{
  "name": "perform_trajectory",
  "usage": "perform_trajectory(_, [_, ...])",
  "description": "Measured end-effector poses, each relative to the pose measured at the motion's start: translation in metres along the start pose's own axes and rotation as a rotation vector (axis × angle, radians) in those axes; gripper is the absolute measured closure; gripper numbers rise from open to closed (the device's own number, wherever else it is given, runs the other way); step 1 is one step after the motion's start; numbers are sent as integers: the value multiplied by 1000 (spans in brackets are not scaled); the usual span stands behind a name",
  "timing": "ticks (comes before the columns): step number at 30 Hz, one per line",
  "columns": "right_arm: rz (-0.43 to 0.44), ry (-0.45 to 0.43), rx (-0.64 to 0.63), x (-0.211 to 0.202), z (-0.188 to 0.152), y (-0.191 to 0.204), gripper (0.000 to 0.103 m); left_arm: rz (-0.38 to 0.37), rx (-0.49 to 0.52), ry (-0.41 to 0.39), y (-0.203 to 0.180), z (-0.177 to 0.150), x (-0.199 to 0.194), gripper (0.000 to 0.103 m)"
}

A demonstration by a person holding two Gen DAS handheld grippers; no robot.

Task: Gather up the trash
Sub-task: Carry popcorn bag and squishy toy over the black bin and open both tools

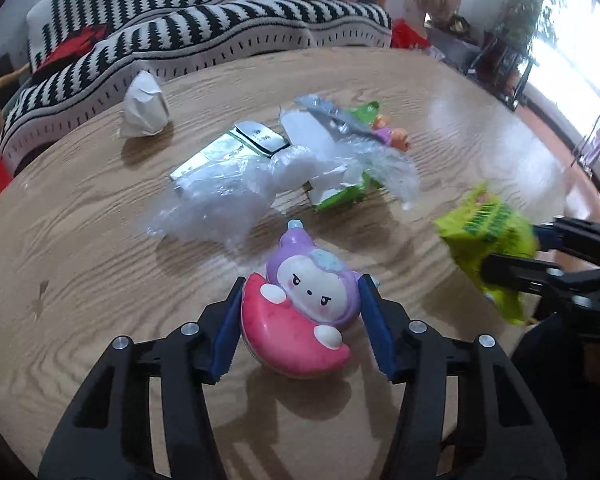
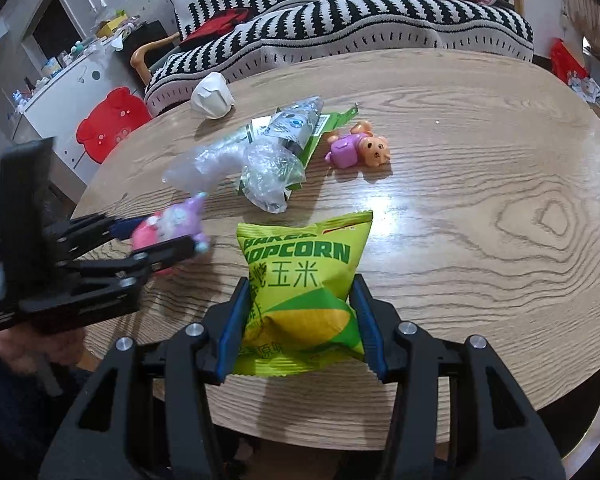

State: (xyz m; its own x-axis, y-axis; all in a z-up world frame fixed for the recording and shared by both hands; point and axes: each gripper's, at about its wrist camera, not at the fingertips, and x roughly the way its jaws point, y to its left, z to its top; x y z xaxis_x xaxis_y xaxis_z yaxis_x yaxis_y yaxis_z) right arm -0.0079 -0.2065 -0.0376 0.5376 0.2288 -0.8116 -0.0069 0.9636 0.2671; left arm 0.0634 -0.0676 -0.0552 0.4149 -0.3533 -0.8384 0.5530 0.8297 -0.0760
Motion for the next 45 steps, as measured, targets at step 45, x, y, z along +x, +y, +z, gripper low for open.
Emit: perform_trajectory(45, [-511,-258,563,-259,-166,-303,53,-465,339,97,-421,29,36,50])
